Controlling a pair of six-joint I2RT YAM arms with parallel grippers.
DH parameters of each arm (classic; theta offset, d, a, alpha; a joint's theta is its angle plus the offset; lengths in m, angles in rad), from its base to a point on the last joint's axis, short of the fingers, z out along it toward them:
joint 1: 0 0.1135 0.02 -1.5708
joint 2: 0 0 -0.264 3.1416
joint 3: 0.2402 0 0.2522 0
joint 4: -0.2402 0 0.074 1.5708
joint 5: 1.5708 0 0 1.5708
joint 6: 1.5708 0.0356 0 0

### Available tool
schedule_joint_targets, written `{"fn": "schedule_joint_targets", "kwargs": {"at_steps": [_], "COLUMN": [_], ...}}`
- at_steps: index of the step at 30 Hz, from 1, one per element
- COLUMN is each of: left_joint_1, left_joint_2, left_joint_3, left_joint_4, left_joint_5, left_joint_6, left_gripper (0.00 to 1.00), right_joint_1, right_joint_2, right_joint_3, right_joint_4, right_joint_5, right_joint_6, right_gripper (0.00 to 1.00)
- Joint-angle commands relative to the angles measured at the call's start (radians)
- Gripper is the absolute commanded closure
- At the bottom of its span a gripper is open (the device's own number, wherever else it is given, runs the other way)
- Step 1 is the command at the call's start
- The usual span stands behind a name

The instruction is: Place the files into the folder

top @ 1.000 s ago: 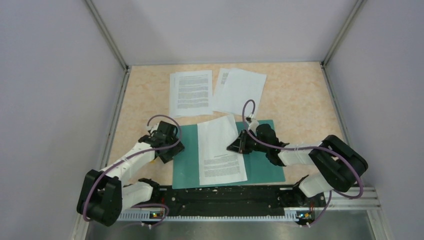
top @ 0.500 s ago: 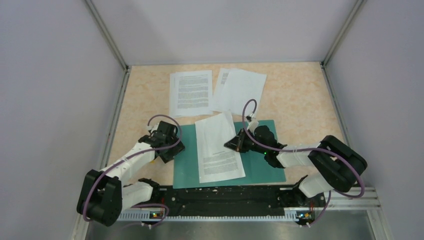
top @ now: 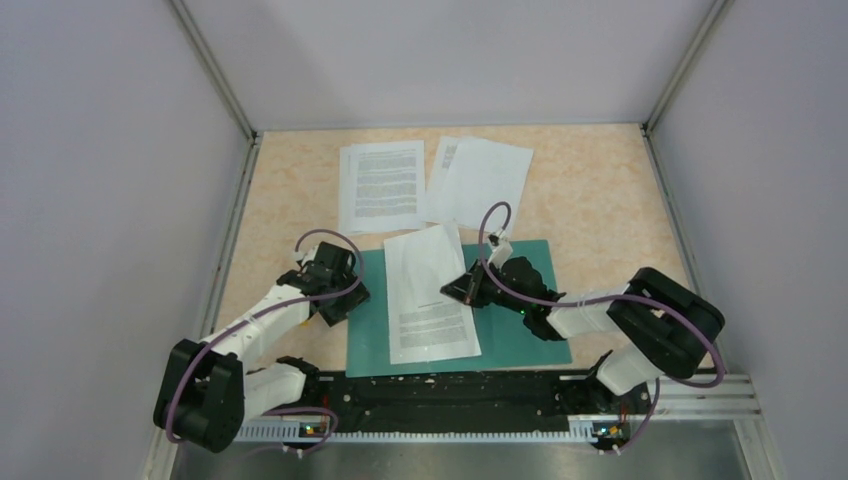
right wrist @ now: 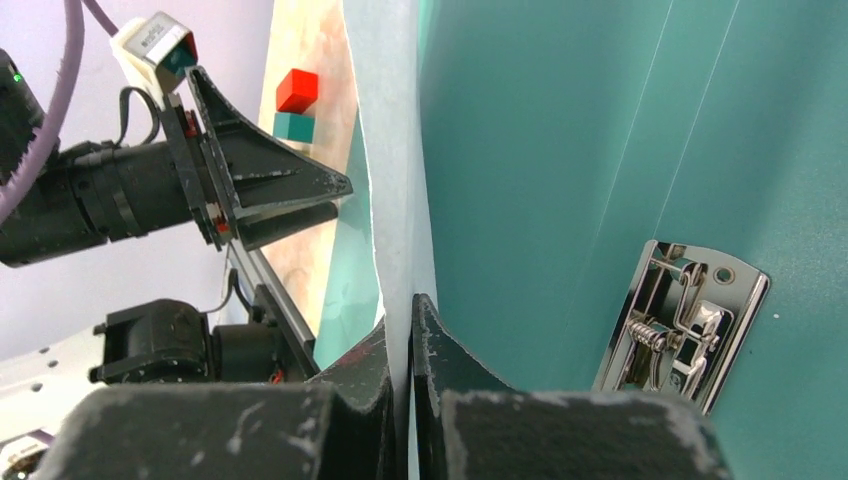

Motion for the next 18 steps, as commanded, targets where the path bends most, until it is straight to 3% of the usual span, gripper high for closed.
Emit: {"fn": "schedule_joint_targets", "kwargs": {"at_steps": [1,18], "left_joint_1": [0.000,0.001], "left_joint_2": [0.013,0.011], "left_joint_3": [-0.022,-0.021], "left_joint_4": [0.029,0.034], "left_joint_5": [0.026,0.037], "left_joint_6": [-0.004,0.003], "left_gripper": [0.31,0.31], "right_joint_1": [0.013,0.095], "right_joint_2": [0.015,0.182], "right_joint_3": [0.018,0.074], "right_joint_4": [0.094,0.209], "right_joint_5": [0.055,0.023], "right_joint_6": [0.042,0.068], "right_gripper": [1.00,1.00]}}
